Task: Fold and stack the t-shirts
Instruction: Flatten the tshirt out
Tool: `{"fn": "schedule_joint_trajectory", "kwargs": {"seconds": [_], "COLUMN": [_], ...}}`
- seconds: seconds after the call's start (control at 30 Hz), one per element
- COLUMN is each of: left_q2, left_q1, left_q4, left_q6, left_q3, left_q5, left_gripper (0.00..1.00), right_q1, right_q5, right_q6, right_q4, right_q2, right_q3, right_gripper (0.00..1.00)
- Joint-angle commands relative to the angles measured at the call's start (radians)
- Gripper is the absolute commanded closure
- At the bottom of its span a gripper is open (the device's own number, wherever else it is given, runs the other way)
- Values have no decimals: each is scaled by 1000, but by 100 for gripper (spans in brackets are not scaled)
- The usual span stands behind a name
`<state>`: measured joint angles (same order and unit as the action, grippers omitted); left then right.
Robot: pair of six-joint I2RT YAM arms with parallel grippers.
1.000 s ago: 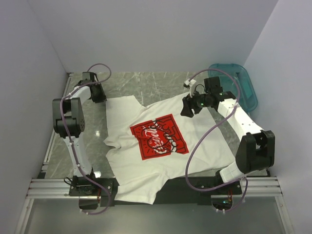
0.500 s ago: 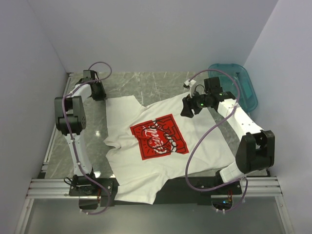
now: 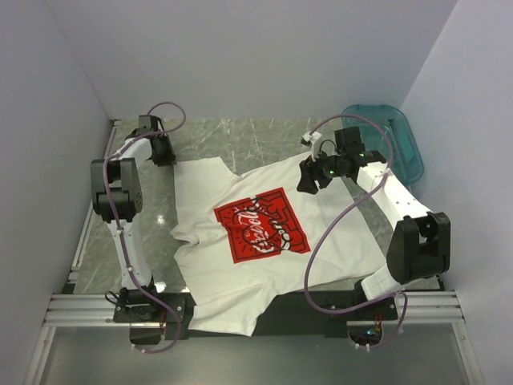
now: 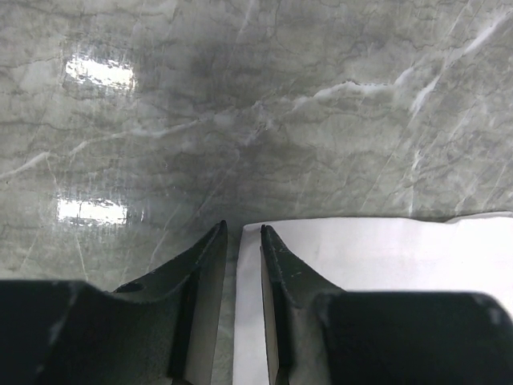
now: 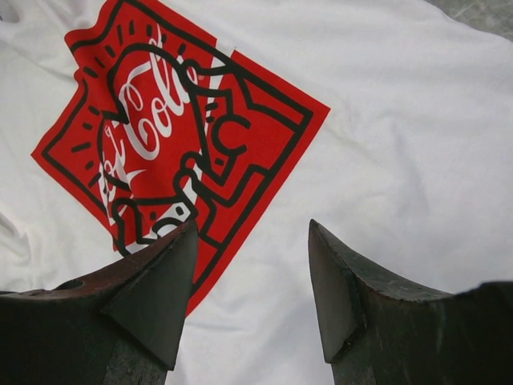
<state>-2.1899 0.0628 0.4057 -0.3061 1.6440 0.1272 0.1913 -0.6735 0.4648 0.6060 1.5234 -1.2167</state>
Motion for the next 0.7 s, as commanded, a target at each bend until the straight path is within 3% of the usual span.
{"fn": "schedule_joint_trajectory", "kwargs": {"seconds": [0.0, 0.23, 0.47, 0.6, 0.67], "left_q2": [-28, -70, -70, -47, -18], "left_q1": [-30, -57, -57, -57, -81], "left_q4": [41, 110, 117, 107, 90], "left_q6": [33, 35, 38, 35, 29], "left_q3": [20, 68, 57, 54, 43], "left_q5": [-67, -199, -195, -176, -158], "left_gripper": [70, 76, 86, 100, 100], "right_q1": [-9, -9, -7, -7, -7], "right_q5": [-1, 0, -1, 2, 14], "right_q6": [0, 3, 8, 9, 12], "right_q4": [-18, -18, -15, -18, -18], "right_q2": [1, 0, -2, -3, 0], "right_q3": [-4, -6, -6, -6, -4], "right_gripper": [36, 36, 36, 36, 36]}}
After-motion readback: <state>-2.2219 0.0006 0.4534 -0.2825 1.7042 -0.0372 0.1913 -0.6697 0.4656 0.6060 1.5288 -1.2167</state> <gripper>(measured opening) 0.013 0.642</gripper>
